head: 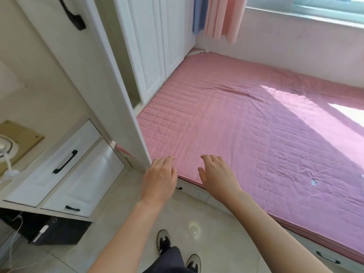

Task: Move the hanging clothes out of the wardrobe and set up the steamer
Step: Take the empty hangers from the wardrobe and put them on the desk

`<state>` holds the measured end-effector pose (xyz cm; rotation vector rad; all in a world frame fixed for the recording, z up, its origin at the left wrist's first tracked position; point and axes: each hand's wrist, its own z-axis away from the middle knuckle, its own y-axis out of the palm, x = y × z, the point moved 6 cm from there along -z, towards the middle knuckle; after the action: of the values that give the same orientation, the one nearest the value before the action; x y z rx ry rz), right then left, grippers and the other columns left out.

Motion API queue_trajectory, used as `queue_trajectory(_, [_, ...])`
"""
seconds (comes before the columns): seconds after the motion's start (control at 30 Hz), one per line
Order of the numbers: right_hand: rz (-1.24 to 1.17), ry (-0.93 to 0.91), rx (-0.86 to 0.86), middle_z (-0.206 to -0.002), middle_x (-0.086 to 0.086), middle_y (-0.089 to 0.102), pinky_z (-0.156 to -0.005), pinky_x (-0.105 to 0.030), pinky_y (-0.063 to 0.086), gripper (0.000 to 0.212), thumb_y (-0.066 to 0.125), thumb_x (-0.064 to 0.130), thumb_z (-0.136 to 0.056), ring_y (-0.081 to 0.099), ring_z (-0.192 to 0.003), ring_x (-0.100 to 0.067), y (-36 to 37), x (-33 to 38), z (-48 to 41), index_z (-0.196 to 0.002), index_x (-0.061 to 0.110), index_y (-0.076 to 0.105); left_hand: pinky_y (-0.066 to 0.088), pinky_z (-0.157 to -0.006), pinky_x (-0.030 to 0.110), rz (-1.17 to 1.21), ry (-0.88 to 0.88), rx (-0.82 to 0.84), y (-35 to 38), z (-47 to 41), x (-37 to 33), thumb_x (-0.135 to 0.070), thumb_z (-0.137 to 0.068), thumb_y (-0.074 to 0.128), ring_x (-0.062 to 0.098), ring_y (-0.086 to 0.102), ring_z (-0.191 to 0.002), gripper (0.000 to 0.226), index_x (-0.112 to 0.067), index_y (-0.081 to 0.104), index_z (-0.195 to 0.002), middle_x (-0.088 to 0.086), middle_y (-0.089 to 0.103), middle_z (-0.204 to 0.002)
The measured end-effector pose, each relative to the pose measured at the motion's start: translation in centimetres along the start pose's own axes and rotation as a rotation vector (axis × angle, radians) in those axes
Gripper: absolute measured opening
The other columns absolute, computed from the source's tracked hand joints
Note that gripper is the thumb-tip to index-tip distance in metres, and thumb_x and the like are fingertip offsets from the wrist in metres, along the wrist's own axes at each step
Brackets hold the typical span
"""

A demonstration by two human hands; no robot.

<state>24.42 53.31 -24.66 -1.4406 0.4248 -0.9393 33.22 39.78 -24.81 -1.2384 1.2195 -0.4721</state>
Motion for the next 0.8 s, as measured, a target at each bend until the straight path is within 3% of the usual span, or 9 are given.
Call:
queue_trajectory(0.23, [0.034, -0.038, -0.04, -0.129, -0.005, 0.052, -0.095, -0.032, 0.039, 0.036, 0.038, 0.028, -0.1, 0.042, -0.123, -0.024, -2.9, -1.2, -7.4, -0.131, 0.011, 0.044, 0.047, -0.092, 0.032, -0.009, 0.04, -0.004, -0.3, -7.7, -0.3, -0.017, -0.093, 0.048, 0.019, 0.05, -0.115, 0.037, -0.013, 0.052, -0.129, 0.002, 0.06, -0.125])
queue_trajectory(0.37, [0.014, -0.066, -0.058, -0.134, -0.005, 0.05, -0.103, -0.032, 0.037, 0.039, 0.04, 0.029, -0.099, 0.039, -0.128, -0.024, -3.9, -0.9, -12.1, -0.134, 0.01, 0.042, 0.034, -0.108, 0.028, -0.003, 0.064, -0.022, -0.2, -11.6, -0.2, -0.018, -0.095, 0.048, 0.017, 0.042, -0.13, 0.041, -0.011, 0.048, -0.135, 0.003, 0.05, -0.139])
queue_trajectory(0.63, [0.014, -0.129, -0.055, -0.14, -0.006, 0.045, -0.107, -0.033, 0.034, 0.044, 0.041, 0.029, -0.1, 0.033, -0.134, -0.025, -4.8, 0.6, -20.6, -0.138, 0.009, 0.038, 0.028, -0.114, 0.034, -0.006, -0.049, -0.048, 0.2, -19.1, 2.1, -0.008, -0.093, 0.049, 0.028, 0.033, -0.138, 0.042, -0.002, 0.046, -0.135, 0.015, 0.044, -0.143])
queue_trajectory(0.8, [0.022, -0.2, -0.04, -0.137, -0.006, 0.048, -0.106, -0.034, 0.036, 0.041, 0.041, 0.03, -0.1, 0.035, -0.133, -0.026, -5.2, 1.6, -25.4, -0.135, 0.009, 0.041, 0.035, -0.111, 0.041, -0.06, -0.137, -0.107, -0.3, -23.3, 4.1, -0.004, -0.089, 0.052, 0.031, 0.041, -0.132, 0.04, 0.001, 0.051, -0.128, 0.017, 0.051, -0.136])
